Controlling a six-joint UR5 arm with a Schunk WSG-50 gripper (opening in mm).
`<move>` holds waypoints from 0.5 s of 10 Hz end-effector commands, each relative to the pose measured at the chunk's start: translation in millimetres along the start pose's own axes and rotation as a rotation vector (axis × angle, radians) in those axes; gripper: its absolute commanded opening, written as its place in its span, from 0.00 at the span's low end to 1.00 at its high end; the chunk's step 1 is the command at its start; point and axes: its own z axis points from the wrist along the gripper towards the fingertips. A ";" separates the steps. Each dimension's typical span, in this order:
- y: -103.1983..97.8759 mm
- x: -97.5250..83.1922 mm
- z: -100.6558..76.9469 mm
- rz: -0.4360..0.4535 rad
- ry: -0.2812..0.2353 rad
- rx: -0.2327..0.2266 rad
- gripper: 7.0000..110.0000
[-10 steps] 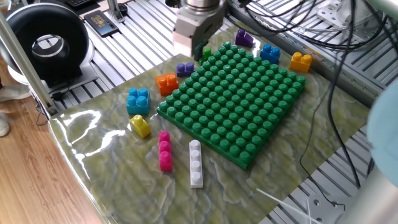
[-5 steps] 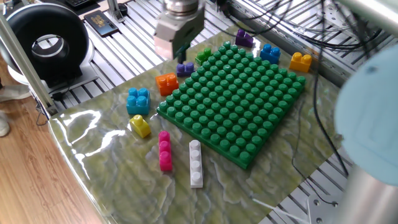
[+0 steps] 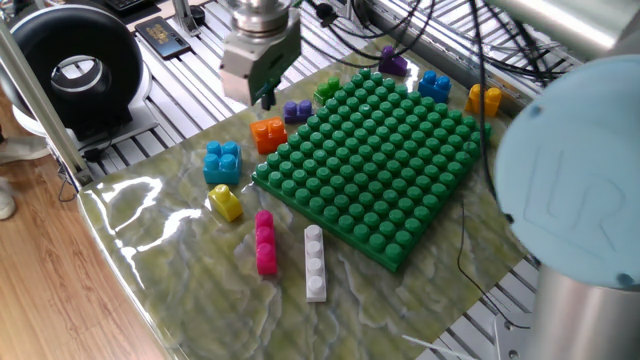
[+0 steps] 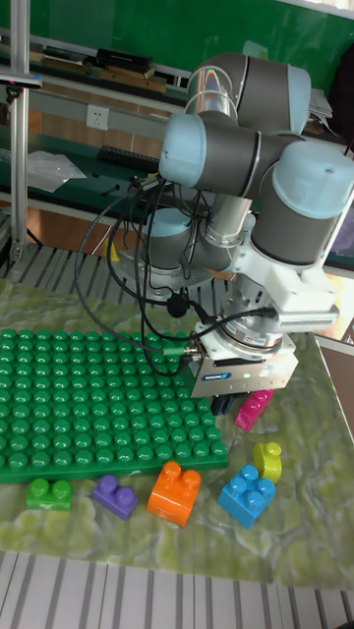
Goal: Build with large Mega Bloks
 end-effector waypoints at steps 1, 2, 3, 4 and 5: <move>4.2 -1.3 3.7 -0.016 0.031 0.003 0.00; 3.8 5.3 3.4 -0.010 0.058 0.005 0.00; 1.0 6.7 3.3 -0.010 0.064 0.016 0.00; 3.6 8.3 3.2 -0.036 0.070 0.004 0.00; 3.0 7.7 3.3 -0.067 0.068 0.006 0.00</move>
